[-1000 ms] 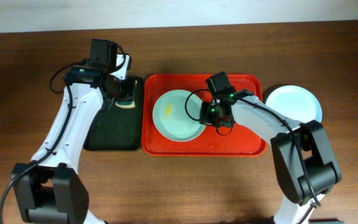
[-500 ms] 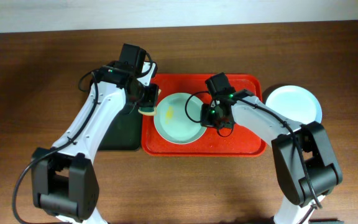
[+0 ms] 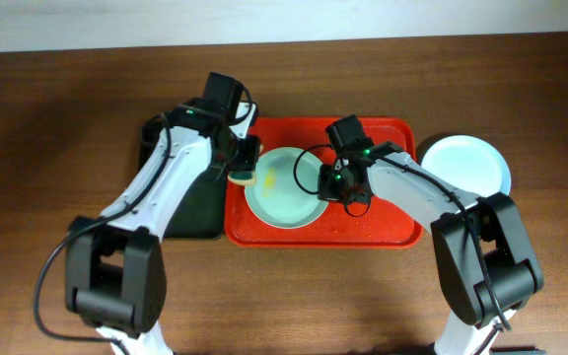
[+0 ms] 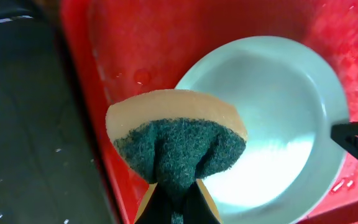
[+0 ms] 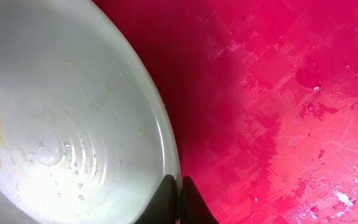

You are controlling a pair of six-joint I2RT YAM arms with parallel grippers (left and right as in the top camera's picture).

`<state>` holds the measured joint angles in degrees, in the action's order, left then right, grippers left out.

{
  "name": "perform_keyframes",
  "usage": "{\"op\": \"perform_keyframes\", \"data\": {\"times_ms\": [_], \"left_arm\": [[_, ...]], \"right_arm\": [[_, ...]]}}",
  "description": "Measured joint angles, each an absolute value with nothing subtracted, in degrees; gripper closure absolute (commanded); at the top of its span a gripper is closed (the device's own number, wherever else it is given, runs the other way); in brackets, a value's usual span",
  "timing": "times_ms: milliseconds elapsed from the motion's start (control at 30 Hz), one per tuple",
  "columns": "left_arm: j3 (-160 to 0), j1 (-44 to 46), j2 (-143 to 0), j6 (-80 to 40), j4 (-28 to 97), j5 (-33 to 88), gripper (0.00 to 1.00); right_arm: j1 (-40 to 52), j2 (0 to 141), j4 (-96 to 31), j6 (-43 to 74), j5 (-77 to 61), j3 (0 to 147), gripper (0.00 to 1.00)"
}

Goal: Clean dirty plates on tray and stack at the side
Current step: 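Scrub the pale green plate with the sponge in the left gripper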

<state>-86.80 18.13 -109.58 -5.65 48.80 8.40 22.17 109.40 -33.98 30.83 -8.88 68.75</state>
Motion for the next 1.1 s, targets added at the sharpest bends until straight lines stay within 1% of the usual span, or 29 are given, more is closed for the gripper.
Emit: {"op": "perform_keyframes", "data": {"times_ms": [467, 800, 1100], "left_arm": [[-86.80, 19.77, -116.40, -7.57, 45.39, 8.64, 1.00], [-86.80, 21.04, -116.75, -11.38, 44.75, 7.51, 1.00], [-86.80, 21.06, -116.75, -11.68, 44.73, 7.49, 1.00]], "right_arm": [[22.17, 109.40, -33.98, 30.85, -8.88, 68.75, 0.96], [22.63, 109.40, -33.95, 30.83, -8.84, 68.75, 0.96], [22.79, 109.40, -33.95, 30.87, -8.84, 68.75, 0.96]]}}
